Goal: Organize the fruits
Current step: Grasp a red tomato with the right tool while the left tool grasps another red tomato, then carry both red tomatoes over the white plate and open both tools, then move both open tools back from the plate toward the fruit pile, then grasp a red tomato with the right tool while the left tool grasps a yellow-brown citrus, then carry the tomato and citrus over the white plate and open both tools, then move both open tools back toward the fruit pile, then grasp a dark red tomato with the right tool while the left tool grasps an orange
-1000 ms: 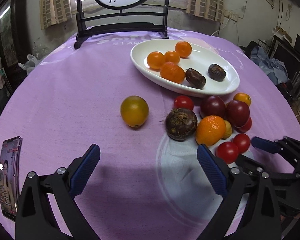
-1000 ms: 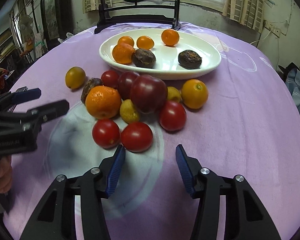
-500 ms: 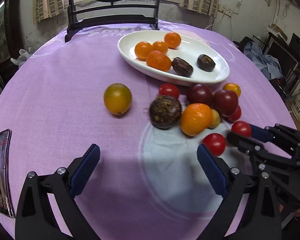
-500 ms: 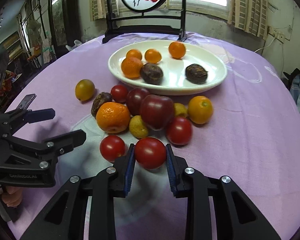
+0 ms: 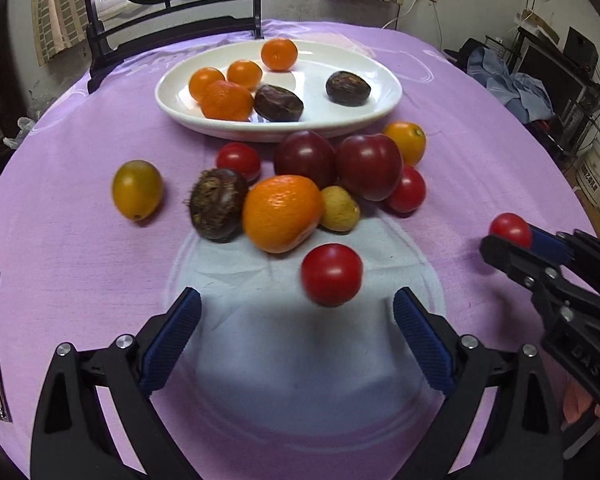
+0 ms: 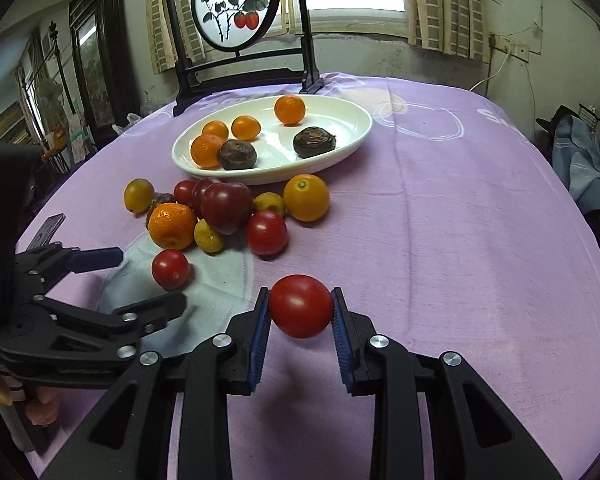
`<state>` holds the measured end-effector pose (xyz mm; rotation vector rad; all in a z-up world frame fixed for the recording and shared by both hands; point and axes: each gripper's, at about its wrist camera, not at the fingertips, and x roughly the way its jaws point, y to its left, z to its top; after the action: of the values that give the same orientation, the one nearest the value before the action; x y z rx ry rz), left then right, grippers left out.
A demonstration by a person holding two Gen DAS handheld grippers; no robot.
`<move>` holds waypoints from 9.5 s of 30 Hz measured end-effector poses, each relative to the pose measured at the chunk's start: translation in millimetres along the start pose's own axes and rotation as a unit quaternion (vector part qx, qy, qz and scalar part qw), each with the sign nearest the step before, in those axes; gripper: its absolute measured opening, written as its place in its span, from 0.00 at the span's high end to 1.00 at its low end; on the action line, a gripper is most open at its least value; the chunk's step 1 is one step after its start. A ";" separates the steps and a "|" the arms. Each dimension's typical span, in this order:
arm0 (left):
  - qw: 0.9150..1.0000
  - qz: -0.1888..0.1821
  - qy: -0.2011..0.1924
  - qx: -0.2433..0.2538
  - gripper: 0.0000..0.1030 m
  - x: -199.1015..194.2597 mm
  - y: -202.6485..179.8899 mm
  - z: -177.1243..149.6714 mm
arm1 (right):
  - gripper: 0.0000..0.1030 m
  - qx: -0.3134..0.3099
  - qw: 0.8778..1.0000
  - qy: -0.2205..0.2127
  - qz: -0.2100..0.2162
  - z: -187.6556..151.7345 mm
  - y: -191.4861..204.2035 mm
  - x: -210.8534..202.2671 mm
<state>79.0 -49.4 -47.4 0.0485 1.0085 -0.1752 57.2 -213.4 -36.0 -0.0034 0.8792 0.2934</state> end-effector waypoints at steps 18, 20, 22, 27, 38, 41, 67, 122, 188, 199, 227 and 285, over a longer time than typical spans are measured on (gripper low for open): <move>1.000 0.022 -0.012 0.003 0.71 -6.0 -3.5 -3.3 | 0.71 0.003 1.000 -0.001 0.020 -3.4 -2.7 -2.9; 1.000 0.016 -0.008 -0.003 0.71 -12.4 3.1 -8.4 | 0.71 0.006 1.000 -0.004 0.022 -3.4 -3.4 -3.0; 1.000 0.013 -0.011 -0.009 0.71 -22.2 11.9 -12.9 | 0.71 0.009 1.000 -0.006 0.023 -3.4 -4.8 -2.8; 0.999 0.007 -0.036 -0.016 0.72 -50.5 32.5 -14.0 | 0.71 0.009 1.000 -0.024 0.017 -1.1 -1.4 -10.6; 0.992 0.000 -0.123 0.000 0.71 -86.3 46.7 69.9 | 0.71 -0.049 0.993 -0.102 0.033 64.7 28.0 -47.7; 0.993 0.006 -0.122 -0.006 0.71 -68.4 45.2 104.7 | 0.71 -0.063 0.993 -0.098 0.027 90.2 33.5 -29.4; 0.996 0.031 -0.057 -0.059 0.14 5.5 62.9 166.0 | 0.45 -0.039 0.999 -0.003 0.002 111.6 19.2 56.0; 0.999 -0.016 -0.009 -0.046 0.05 -17.8 66.7 -21.6 | 0.72 -0.024 0.999 0.041 -0.015 30.1 25.1 40.1; 0.999 0.011 -0.037 -0.018 0.65 -38.5 74.1 22.2 | 0.72 0.034 0.999 -0.014 0.003 6.8 -11.5 4.3; 0.996 -0.018 -0.085 0.022 0.65 -68.9 42.3 67.9 | 0.72 -0.017 0.999 -0.045 0.024 48.1 15.7 -16.7; 0.997 0.049 -0.063 -0.008 0.20 24.5 53.8 164.3 | 0.46 0.000 1.000 0.006 0.013 115.9 3.2 78.1; 1.000 -0.008 0.015 -0.011 0.30 5.7 26.4 10.4 | 0.62 0.032 0.999 -0.009 0.012 14.8 -0.6 8.1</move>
<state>95.2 -25.3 -47.8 0.0241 1.0412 -0.1783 73.5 -210.2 -32.7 0.0697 0.8700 0.2872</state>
